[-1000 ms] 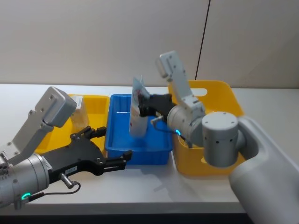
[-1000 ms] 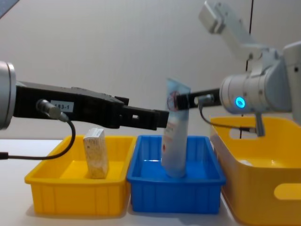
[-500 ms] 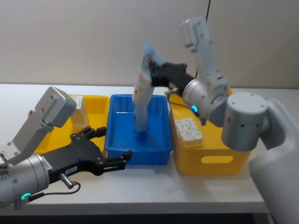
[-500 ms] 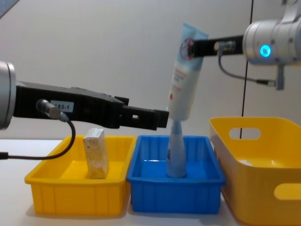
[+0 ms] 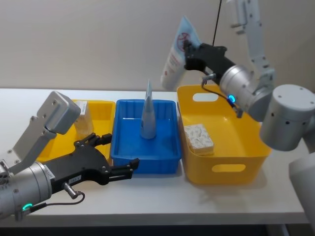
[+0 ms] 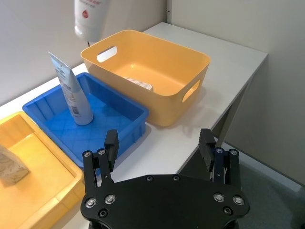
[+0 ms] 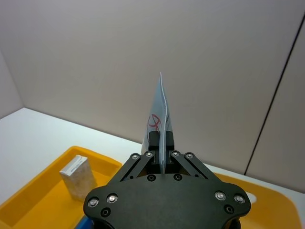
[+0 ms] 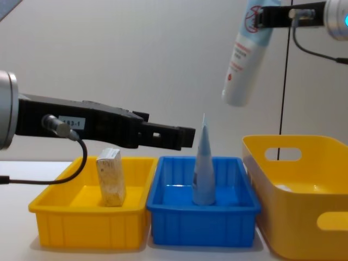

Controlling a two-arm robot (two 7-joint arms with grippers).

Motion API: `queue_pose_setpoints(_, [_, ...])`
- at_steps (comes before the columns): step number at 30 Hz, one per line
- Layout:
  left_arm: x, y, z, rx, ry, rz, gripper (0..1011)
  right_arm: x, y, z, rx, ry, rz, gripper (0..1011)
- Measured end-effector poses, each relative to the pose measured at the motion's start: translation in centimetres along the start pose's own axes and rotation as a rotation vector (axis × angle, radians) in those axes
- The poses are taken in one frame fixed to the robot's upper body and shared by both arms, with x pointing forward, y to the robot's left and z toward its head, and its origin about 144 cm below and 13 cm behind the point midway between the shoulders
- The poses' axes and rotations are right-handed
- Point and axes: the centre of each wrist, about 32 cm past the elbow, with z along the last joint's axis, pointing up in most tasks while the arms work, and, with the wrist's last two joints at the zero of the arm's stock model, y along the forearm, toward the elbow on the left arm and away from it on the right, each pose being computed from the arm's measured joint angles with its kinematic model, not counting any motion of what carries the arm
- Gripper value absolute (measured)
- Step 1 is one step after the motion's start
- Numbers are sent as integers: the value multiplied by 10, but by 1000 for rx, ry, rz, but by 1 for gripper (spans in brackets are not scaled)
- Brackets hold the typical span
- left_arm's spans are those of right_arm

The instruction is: Bimanual collaborative sorting of washing and personal care products

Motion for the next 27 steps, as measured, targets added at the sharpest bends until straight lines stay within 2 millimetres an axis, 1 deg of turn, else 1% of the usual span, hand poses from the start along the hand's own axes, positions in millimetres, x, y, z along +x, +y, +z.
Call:
queue_pose_setpoints(5, [0, 0, 0, 0, 0, 0, 1001, 9, -7, 1, -11, -9, -36, 35])
queue_pose_setpoints(14, [0, 0, 0, 0, 0, 0, 1001, 21, -16, -6, -59, -33, -97, 35])
queue_pose_setpoints(19, [0, 0, 0, 0, 0, 0, 1001, 26, -17, -12, -81, -44, -123, 35])
queue_pose_setpoints(27, [0, 0, 0, 0, 0, 0, 1001, 34, -13, -24, -121, -56, -159, 35])
